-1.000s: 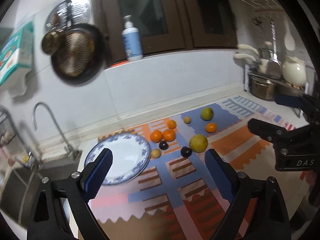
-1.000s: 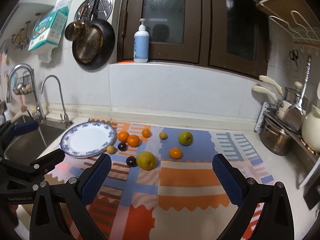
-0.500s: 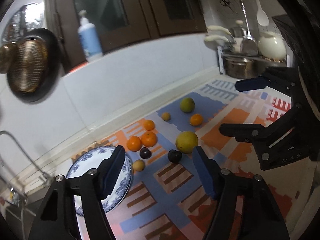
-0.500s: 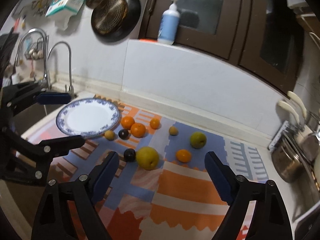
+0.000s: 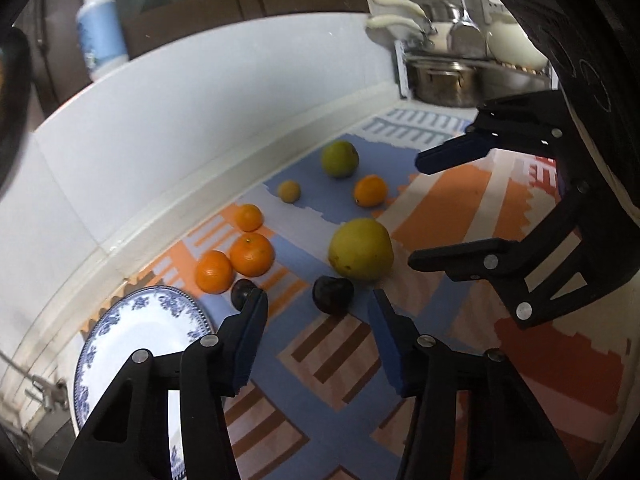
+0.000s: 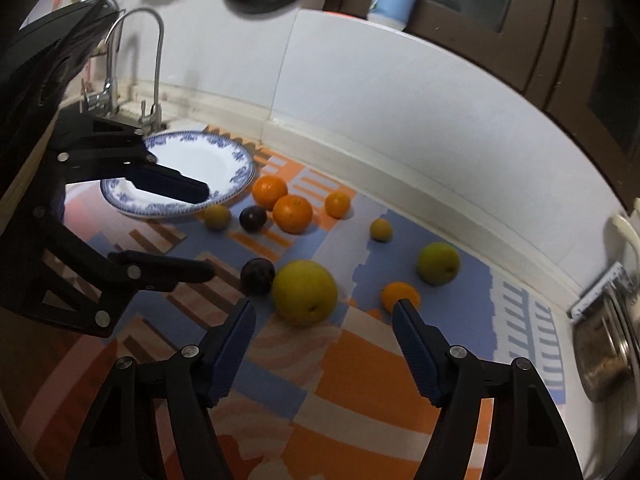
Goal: Organize fruits
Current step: 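Grasp the dark plum with the left tool while the right tool grasps the yellow pear, then carry the plum and pear onto the blue-and-white plate and open both tools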
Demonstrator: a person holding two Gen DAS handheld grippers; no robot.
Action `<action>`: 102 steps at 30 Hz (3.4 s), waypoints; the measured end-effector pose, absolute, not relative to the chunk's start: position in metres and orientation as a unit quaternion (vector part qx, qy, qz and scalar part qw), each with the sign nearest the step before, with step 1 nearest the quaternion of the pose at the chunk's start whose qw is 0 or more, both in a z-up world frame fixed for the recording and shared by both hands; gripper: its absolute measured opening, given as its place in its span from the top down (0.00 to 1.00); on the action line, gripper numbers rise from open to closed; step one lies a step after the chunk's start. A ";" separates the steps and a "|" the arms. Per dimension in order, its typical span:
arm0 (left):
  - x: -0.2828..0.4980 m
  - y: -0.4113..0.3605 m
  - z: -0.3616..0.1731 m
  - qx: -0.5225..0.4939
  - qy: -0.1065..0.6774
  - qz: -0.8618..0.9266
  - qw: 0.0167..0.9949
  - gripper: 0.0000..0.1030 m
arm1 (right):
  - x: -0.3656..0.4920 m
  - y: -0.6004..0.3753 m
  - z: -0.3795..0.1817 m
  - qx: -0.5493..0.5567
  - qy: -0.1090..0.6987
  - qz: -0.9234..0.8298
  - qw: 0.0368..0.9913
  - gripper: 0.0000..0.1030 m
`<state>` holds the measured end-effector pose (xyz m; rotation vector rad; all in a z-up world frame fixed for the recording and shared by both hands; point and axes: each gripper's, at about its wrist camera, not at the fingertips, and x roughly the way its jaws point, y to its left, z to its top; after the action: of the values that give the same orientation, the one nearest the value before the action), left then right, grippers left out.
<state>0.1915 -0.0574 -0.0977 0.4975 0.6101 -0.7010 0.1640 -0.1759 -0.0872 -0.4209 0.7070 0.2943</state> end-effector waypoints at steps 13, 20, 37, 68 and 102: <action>0.221 -0.064 -0.119 0.232 0.324 -0.366 0.841 0.56 | 0.194 -0.175 -0.115 -0.207 0.372 0.186 0.886 0.43; 0.225 -0.067 -0.127 0.232 0.335 -0.380 0.830 0.59 | 0.201 -0.172 -0.124 -0.218 0.373 0.203 0.879 0.46; 0.234 -0.068 -0.128 0.210 0.347 -0.382 0.830 0.71 | 0.204 -0.172 -0.127 -0.210 0.367 0.209 0.882 0.51; 0.210 0.033 -0.079 0.058 0.324 -0.190 0.925 0.71 | 0.194 -0.129 -0.081 -0.120 0.318 0.232 0.911 0.52; 0.247 0.125 -0.124 0.008 0.394 -0.065 0.917 0.71 | 0.249 -0.022 -0.120 -0.119 0.361 0.304 0.873 0.52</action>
<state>0.2465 0.1245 -0.1241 0.0163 0.8107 -0.1330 0.2485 -0.0223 -0.1204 -0.2484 0.7547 0.6352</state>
